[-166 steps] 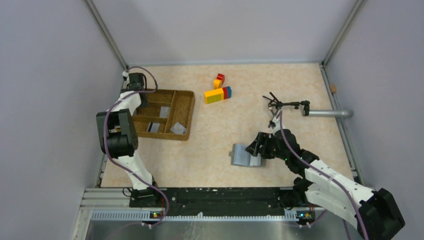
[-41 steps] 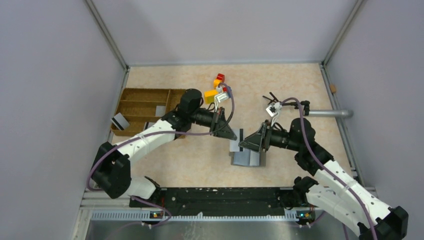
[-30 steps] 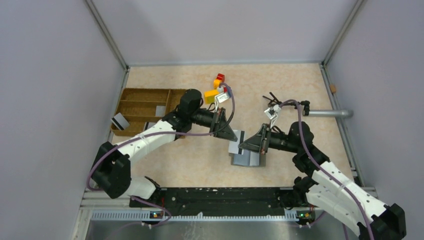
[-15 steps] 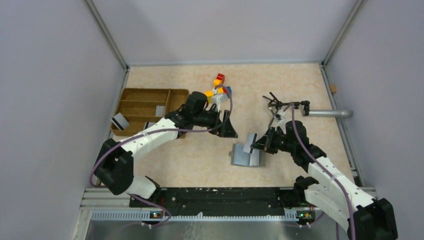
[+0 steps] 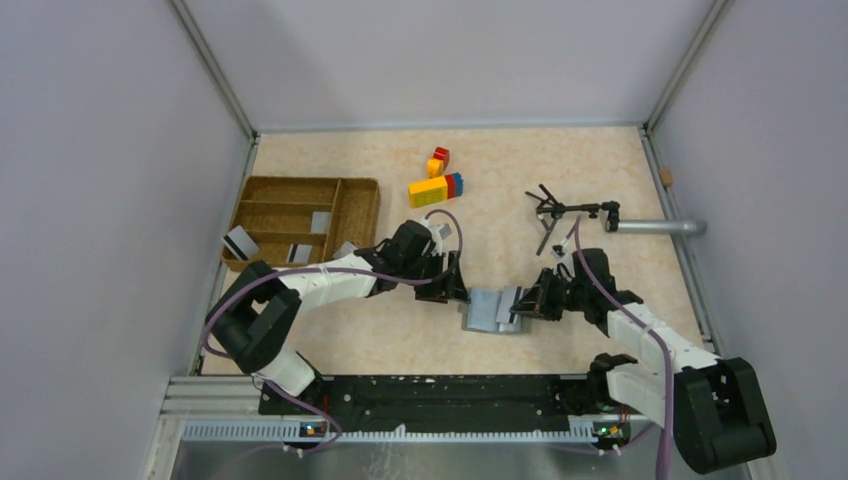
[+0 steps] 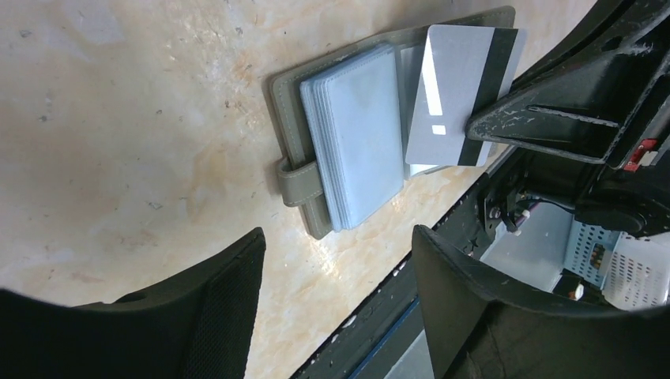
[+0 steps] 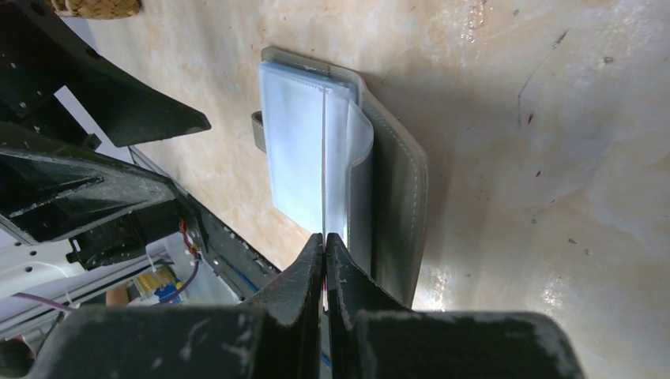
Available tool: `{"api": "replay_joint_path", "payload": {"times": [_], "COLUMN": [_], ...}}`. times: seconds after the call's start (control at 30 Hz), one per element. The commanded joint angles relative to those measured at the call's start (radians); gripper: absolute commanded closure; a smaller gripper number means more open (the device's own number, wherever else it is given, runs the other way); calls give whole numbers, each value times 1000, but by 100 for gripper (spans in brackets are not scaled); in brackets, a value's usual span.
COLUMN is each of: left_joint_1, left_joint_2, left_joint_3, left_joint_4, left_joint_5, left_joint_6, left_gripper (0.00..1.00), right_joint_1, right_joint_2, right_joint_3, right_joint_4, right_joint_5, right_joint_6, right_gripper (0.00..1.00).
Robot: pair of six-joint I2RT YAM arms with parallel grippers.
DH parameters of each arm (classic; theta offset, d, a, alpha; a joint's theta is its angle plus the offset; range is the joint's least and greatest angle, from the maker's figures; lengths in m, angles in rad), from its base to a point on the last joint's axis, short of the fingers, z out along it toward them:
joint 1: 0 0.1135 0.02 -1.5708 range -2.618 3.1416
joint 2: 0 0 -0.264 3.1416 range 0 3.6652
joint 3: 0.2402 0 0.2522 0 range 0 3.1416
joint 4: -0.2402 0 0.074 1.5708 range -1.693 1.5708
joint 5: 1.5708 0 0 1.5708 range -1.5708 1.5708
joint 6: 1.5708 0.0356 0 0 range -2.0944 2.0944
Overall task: Put the credit cards into the card holder
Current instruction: Insert the credit card into the card holder.
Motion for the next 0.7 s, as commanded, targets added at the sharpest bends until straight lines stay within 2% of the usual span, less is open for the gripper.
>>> {"api": "replay_joint_path", "payload": {"times": [0.0, 0.4, 0.67], "left_joint_1": [-24, -46, -54], "left_joint_2": [27, 87, 119], "left_joint_3": [-2, 9, 3], "left_joint_4": [111, 60, 42], "left_joint_5": [-36, -87, -81], "left_joint_6": [-59, -45, -31], "left_gripper": [32, 37, 49], "right_joint_1": [-20, -29, -28], "right_joint_2": [18, 14, 53], "right_joint_3": [-4, -37, -74], "right_joint_4": [46, 68, 162], "right_joint_5": [-30, -47, -94], "right_joint_6": [-34, -21, 16], "right_gripper": [100, 100, 100]}}
